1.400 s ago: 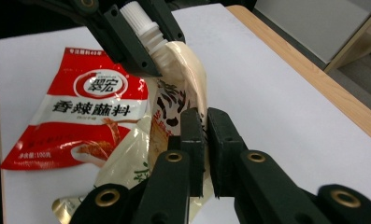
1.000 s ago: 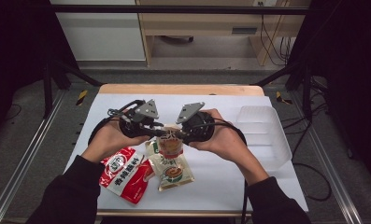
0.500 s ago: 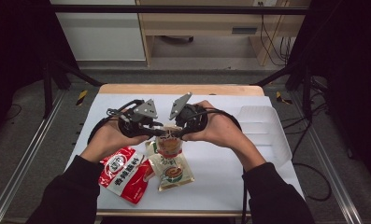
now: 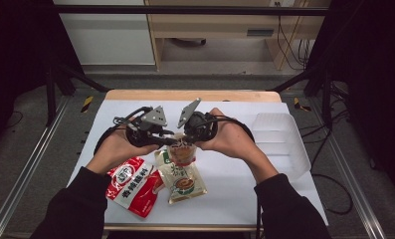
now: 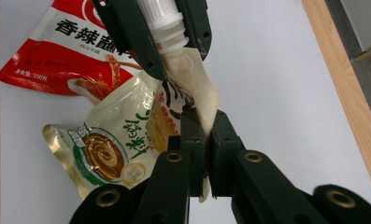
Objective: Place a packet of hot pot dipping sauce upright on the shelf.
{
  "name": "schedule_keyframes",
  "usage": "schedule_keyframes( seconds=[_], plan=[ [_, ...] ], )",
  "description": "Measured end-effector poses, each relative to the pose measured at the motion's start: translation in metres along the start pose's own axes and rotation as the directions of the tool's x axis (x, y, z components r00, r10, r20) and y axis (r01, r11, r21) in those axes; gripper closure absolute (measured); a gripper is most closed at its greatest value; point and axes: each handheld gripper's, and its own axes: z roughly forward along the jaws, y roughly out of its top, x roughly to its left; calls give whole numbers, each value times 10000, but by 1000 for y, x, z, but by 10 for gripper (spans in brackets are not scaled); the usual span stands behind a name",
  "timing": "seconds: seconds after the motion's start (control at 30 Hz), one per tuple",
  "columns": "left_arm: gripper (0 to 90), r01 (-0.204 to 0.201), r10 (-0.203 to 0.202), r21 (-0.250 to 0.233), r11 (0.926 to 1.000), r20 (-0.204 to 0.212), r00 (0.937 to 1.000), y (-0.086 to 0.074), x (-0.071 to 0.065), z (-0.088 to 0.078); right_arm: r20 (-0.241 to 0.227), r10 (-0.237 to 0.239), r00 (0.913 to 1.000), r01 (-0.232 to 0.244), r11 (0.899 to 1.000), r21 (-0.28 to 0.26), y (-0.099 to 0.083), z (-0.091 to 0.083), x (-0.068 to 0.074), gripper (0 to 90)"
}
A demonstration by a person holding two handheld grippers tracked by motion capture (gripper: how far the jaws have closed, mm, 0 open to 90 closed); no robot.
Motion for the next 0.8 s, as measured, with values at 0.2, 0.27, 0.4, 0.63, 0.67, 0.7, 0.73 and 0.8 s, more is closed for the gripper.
schedule_keyframes(
  seconds=[0.2,0.27,0.4,0.63,0.67,0.7,0.73,0.8],
  plan=[
    [512,303,-307,-275,9992,-151,9994,-2,3,-1,204,179,9996,-183,9996,197,0,-5,-6,881],
    [395,422,-430,-330,9986,-239,9988,-4,4,-3,355,334,9988,-345,9990,296,-4,-10,-12,881],
    [302,762,-758,52,9971,-537,9957,-15,7,-4,624,467,9970,-491,9981,371,-12,-20,-23,881],
    [160,1131,-1076,620,9917,-852,9905,-36,6,1,857,864,9926,-882,9960,172,-28,-41,-42,880],
    [153,1262,-1207,591,9902,-887,9887,-42,5,3,882,875,9923,-889,9960,115,-30,-43,-44,880],
    [150,1262,-1207,591,9902,-887,9887,-42,5,3,898,954,9914,-966,9953,88,-33,-45,-47,880],
    [146,1362,-1304,587,9889,-945,9870,-45,5,4,923,995,9907,-1010,9948,109,-35,-48,-49,880],
    [140,1564,-1500,555,9861,-1042,9832,-52,6,6,952,1011,9903,-1026,9947,108,-38,-49,-51,880]
  ],
)
